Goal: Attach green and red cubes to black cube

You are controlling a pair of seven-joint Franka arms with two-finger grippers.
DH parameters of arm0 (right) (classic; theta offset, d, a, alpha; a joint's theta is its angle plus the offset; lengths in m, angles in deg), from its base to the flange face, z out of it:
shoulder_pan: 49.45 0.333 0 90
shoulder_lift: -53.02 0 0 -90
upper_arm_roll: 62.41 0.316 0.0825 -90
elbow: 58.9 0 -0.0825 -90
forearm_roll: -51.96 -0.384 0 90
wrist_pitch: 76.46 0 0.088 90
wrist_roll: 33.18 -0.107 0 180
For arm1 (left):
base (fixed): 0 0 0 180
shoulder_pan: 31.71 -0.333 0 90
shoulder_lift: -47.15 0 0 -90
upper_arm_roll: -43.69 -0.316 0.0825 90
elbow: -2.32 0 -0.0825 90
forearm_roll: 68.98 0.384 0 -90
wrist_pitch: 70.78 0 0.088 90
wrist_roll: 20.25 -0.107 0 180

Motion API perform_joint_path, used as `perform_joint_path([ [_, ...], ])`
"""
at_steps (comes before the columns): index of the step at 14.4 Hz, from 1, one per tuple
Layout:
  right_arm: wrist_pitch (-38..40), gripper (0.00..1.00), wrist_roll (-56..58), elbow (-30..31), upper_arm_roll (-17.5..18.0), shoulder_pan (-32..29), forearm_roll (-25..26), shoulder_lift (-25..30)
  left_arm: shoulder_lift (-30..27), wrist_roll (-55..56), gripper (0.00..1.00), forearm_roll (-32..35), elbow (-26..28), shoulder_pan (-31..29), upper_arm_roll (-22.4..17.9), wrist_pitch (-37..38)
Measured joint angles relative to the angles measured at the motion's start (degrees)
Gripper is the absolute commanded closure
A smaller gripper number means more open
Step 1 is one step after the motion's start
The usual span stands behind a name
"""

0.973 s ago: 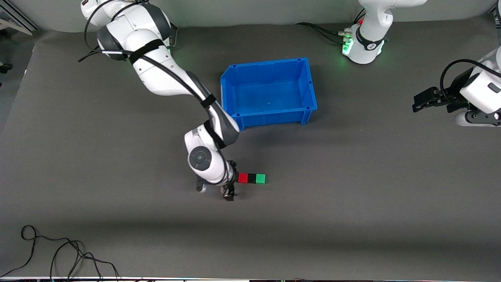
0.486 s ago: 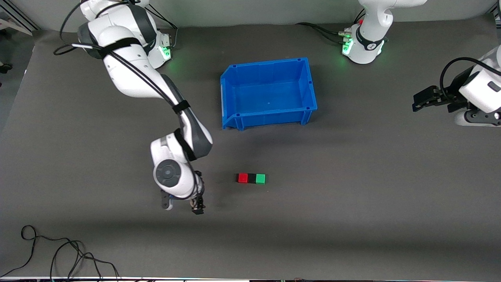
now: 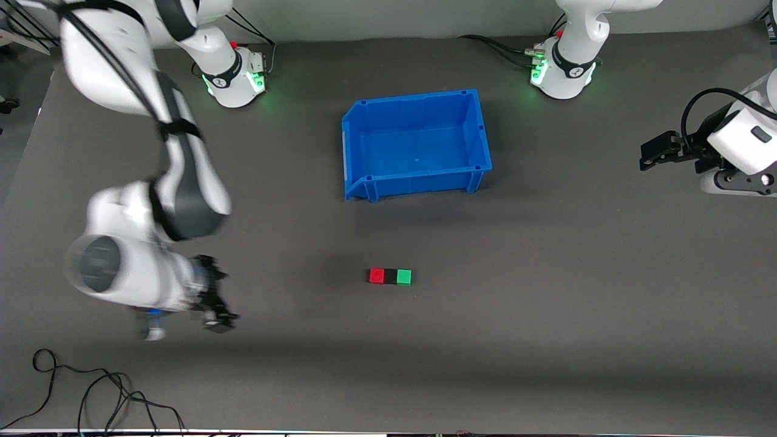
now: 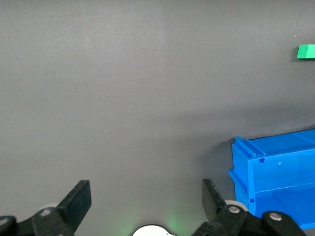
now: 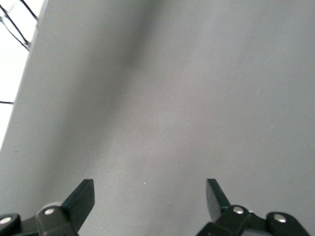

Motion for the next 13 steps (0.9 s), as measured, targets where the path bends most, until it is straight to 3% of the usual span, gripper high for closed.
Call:
perform_joint_path([
  [3, 3.4, 0.0, 8.08, 0.12, 0.0, -3.55, -0.69, 3.72, 0.0, -0.72, 0.0, 0.81, -0.08, -0.28, -0.39, 0.25],
  [6, 5.46, 0.0, 9.55, 0.17, -0.02, -5.11, -0.76, 4.02, 0.0, -0.73, 0.0, 0.98, -0.21, -0.4, -0.68, 0.3],
  [9, 7.3, 0.0, 10.84, -0.05, -0.01, -6.88, -4.44, 4.2, 0.0, -0.86, 0.0, 0.98, -0.43, -0.39, -0.65, 0.3],
  [13, 7.42, 0.0, 29.87, -1.86, 0.0, -8.38, -5.67, 5.61, 0.0, -0.87, 0.0, 1.0, -0.56, -0.39, -0.65, 0.3],
])
